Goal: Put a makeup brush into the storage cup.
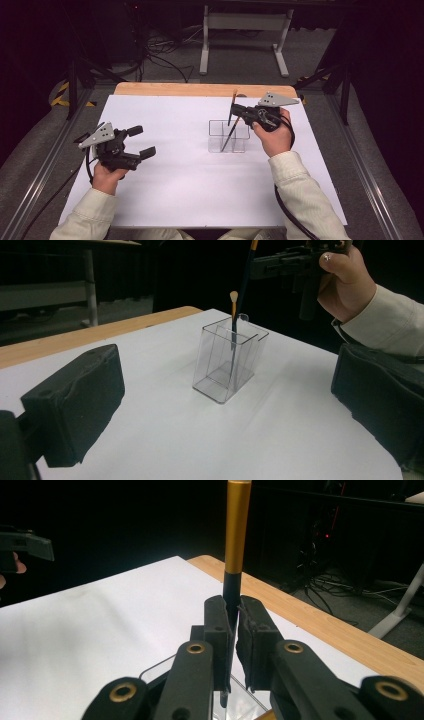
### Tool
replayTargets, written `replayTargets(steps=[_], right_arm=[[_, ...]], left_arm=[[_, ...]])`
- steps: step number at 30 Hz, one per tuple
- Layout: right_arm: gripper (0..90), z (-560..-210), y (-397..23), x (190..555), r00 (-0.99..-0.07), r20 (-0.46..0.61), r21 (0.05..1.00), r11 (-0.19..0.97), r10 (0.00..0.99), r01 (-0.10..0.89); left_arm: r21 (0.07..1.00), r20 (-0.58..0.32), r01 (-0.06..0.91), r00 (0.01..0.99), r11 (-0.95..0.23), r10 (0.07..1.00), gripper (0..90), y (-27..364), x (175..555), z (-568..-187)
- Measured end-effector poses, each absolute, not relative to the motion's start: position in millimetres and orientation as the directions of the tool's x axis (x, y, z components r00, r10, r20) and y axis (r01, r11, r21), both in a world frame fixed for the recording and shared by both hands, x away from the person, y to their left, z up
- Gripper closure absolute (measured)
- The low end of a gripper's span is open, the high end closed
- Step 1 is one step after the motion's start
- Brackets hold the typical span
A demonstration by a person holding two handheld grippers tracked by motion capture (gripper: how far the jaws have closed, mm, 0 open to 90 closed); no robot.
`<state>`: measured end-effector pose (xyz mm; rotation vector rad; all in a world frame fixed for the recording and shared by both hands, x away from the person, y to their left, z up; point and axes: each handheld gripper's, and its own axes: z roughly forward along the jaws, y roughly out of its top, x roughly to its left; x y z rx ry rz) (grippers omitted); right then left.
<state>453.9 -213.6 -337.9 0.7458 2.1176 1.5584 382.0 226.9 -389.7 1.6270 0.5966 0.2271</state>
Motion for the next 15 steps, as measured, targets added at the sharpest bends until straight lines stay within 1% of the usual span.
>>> replayTargets(steps=[15], right_arm=[[83.3,-355,-211,461,-0.776,-0.002,0.945,0.255,0.631,0.205]], left_arm=[[0.968,-0.196,0.247,0.843,-0.038,0.501,1.6,227,382,-390]])
